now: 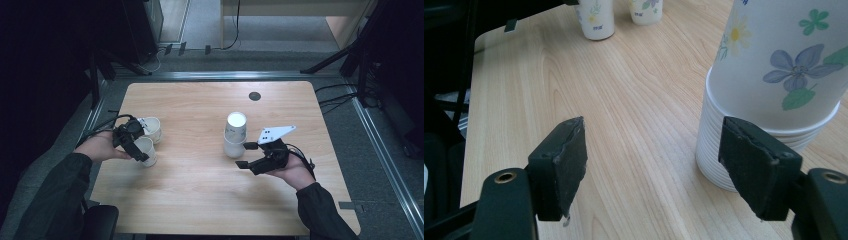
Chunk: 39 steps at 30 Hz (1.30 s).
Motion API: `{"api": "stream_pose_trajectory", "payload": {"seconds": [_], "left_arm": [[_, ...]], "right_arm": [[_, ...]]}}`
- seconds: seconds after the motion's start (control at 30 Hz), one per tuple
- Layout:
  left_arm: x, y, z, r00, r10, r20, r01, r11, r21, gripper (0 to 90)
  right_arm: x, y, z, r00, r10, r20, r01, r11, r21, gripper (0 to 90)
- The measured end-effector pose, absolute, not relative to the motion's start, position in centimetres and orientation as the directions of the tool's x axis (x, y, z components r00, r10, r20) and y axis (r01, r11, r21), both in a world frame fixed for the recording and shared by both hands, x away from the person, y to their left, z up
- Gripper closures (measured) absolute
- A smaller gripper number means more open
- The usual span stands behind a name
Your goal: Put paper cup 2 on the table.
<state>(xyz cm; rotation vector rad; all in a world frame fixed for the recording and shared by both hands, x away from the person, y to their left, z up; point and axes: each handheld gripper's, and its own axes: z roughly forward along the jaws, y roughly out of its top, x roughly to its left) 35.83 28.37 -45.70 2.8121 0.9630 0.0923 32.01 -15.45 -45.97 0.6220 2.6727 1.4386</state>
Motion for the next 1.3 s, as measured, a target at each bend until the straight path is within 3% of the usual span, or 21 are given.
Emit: {"api": "stream_pose_trajectory", "payload": {"seconds": [0.27,0.43,0.83,1.3], "left_arm": [[35.5,29.1,-45.0,0.779,0.627,-0.017,0.615,-0.757,0.221,10.4],[35.3,30.2,-43.7,0.764,0.641,-0.071,0.631,-0.719,0.292,11.1],[34.3,30.8,-41.3,0.769,0.63,-0.109,0.611,-0.674,0.415,12.8],[33.9,26.8,-39.1,0.81,0.564,-0.16,0.539,-0.609,0.581,13.5]], "right_arm": [[32.0,-15.5,-46.0,-0.917,0.368,0.153,0.331,0.488,0.808,28.0],[32.0,-15.6,-46.0,-0.917,0.369,0.154,0.332,0.489,0.807,28.0],[32.1,-15.7,-46.0,-0.917,0.37,0.152,0.331,0.489,0.807,28.0],[32.1,-16.5,-46.2,-0.917,0.371,0.149,0.327,0.482,0.813,28.1]]}}
